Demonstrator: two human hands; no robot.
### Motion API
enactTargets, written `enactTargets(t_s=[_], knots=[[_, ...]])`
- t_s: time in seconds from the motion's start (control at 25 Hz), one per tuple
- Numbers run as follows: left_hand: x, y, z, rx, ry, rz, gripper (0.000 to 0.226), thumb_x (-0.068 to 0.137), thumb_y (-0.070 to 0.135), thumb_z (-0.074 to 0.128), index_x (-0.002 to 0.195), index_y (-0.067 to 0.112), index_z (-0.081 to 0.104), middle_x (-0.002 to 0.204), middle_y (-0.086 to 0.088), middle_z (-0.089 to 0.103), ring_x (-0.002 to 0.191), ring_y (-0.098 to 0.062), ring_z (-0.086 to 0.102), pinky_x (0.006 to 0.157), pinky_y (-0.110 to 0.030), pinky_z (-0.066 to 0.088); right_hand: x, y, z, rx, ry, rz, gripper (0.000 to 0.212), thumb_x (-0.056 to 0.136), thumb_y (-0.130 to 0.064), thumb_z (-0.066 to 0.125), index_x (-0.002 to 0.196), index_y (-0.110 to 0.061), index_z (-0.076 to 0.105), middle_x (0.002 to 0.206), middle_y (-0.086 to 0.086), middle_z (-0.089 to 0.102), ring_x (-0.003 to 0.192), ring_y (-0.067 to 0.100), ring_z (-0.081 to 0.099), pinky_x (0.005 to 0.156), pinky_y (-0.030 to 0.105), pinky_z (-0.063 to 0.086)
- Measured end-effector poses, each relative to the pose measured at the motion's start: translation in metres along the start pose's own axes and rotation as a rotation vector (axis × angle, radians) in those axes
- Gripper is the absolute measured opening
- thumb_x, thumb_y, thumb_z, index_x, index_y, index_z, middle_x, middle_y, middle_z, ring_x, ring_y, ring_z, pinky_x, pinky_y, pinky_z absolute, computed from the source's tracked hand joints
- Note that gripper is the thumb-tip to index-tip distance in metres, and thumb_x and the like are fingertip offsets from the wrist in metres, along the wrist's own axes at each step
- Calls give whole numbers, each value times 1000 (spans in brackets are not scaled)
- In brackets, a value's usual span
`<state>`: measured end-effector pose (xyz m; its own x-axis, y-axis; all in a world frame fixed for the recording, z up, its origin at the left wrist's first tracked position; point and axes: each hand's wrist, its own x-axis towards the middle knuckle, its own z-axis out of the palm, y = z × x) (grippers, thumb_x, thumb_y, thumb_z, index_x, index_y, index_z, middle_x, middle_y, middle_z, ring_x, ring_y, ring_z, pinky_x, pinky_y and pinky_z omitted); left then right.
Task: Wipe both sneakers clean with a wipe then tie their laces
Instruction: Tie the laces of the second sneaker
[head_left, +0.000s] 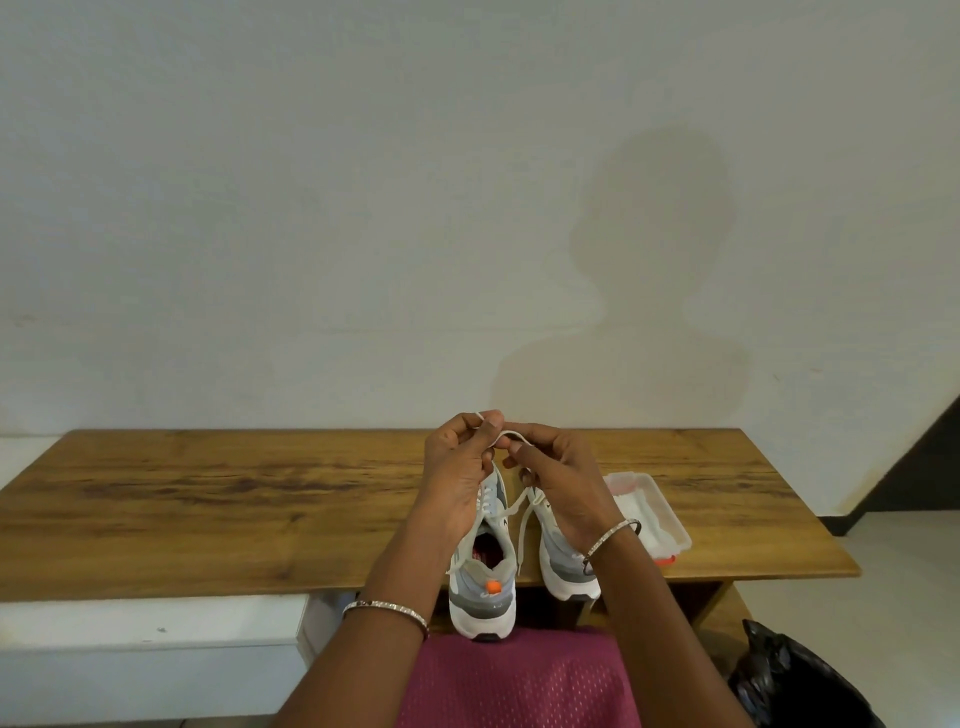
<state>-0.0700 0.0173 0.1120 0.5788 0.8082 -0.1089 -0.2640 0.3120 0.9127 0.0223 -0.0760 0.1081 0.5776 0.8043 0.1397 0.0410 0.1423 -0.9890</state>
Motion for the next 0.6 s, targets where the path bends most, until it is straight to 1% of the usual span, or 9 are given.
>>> enactTargets(t_s=[0.08, 0.2, 0.28, 0.32, 0.4, 0.44, 0.48, 0.56, 0.6], knots=[[1, -1, 1, 8, 18, 18, 15, 91, 13, 73, 79, 13, 65, 58, 3, 62, 50, -7, 43, 51, -22, 42, -1, 0, -3, 92, -8, 24, 20, 96, -10, 63, 111, -6, 75, 101, 16, 75, 80, 13, 62, 63, 21, 43], [0, -4, 3, 36, 45, 55, 14, 91, 14, 73, 78, 13, 66, 60, 2, 66, 49, -7, 46, 59, -31, 44, 1, 1, -3, 89, 20, 19, 22, 95, -23, 65, 104, -6, 77, 98, 16, 75, 78, 14, 62, 65, 23, 43], [1, -8, 3, 94, 41, 102, 14, 91, 17, 74, 80, 14, 67, 68, -1, 71, 52, -8, 52, 61, -34, 46, 3, 2, -1, 68, 86, 7, 26, 95, -27, 66, 97, -3, 77, 89, 16, 74, 72, 15, 61, 62, 24, 43], [1, -9, 2, 153, 36, 142, 14, 91, 20, 75, 79, 15, 68, 72, -1, 73, 56, -10, 57, 63, -35, 49, 5, 3, 1, 70, 125, 5, 29, 95, -28, 66, 94, -1, 76, 80, 14, 72, 66, 15, 59, 58, 23, 42], [3, -10, 0, 317, 23, 243, 15, 87, 24, 78, 76, 23, 69, 81, 3, 76, 69, -16, 68, 70, -37, 58, 10, 2, 4, 62, 201, 28, 35, 96, -30, 65, 90, 3, 73, 64, 7, 62, 54, 11, 52, 51, 21, 39], [3, -11, -2, 405, 14, 298, 14, 86, 25, 80, 76, 26, 70, 83, 6, 76, 73, -16, 70, 71, -33, 59, 12, 1, 5, 50, 227, 56, 37, 97, -30, 64, 87, 5, 71, 59, 3, 57, 49, 8, 47, 48, 20, 38], [4, -11, -5, 492, -2, 363, 12, 84, 23, 81, 78, 27, 72, 84, 10, 76, 74, -11, 70, 70, -27, 59, 15, 1, 5, 34, 242, 96, 37, 97, -29, 63, 83, 5, 69, 54, 1, 53, 45, 7, 44, 45, 19, 36], [7, -11, -13, 644, -83, 527, 10, 81, 16, 83, 86, 23, 78, 87, 14, 76, 78, -2, 69, 71, -15, 55, 19, 0, 5, 9, 243, 206, 33, 97, -26, 64, 77, 0, 65, 49, 0, 47, 41, 8, 39, 40, 19, 32], [10, -10, -19, 716, -142, 617, 11, 81, 12, 83, 89, 19, 80, 90, 13, 77, 82, 0, 69, 74, -13, 54, 21, 0, 5, 13, 236, 267, 30, 96, -24, 64, 75, -2, 63, 48, 1, 46, 40, 9, 38, 38, 19, 31]])
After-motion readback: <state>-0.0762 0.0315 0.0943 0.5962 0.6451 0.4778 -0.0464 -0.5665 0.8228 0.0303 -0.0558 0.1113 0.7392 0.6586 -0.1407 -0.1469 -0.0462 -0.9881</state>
